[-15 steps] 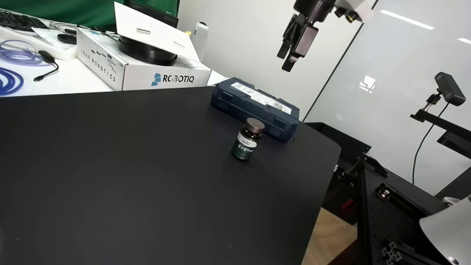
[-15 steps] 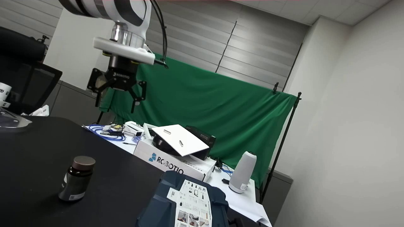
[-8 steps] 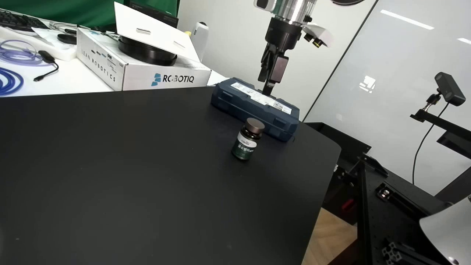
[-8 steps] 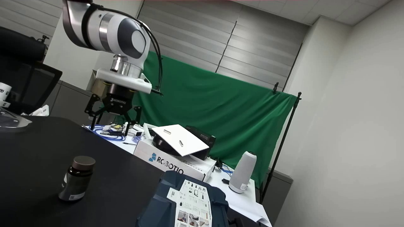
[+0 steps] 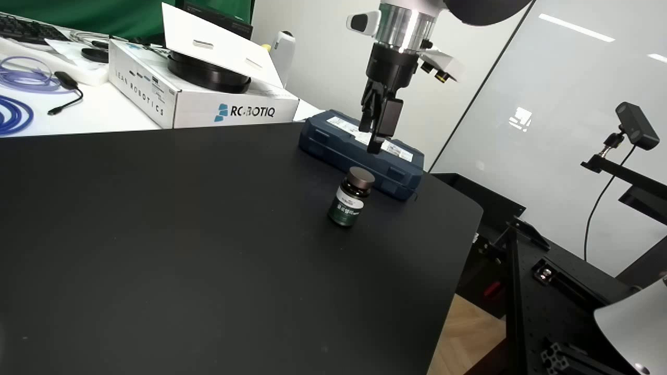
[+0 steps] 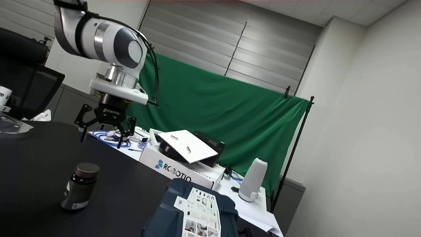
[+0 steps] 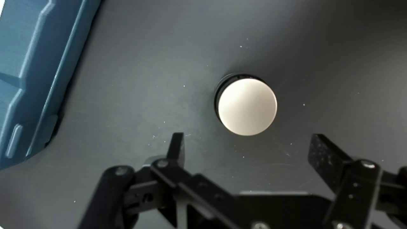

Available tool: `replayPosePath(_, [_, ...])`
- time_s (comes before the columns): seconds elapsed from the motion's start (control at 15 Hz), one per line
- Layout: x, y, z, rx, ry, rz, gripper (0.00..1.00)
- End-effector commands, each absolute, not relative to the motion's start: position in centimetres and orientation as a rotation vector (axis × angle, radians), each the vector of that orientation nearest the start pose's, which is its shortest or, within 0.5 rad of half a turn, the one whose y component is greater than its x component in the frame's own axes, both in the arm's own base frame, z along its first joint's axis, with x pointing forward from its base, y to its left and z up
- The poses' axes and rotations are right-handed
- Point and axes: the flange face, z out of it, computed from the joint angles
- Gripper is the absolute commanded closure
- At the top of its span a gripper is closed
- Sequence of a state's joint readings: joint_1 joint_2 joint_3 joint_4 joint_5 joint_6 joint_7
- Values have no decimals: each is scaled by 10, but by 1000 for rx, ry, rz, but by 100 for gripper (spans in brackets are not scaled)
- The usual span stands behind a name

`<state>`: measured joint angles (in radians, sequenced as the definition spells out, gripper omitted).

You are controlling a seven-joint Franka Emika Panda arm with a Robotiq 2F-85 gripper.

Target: Move the bottle to the right side of the table

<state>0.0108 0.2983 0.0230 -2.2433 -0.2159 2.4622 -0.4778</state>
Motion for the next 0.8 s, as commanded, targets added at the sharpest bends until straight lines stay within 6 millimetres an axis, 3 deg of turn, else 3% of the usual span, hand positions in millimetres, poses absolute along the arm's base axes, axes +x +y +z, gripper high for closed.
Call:
replayPosePath(0.0, [536, 19, 227, -3051, -1087, 169, 0])
replayPosePath(0.33, [536, 19, 227, -3051, -1086, 169, 0])
replayPosePath(0.73, [531, 7, 209, -3043, -1104, 102, 0])
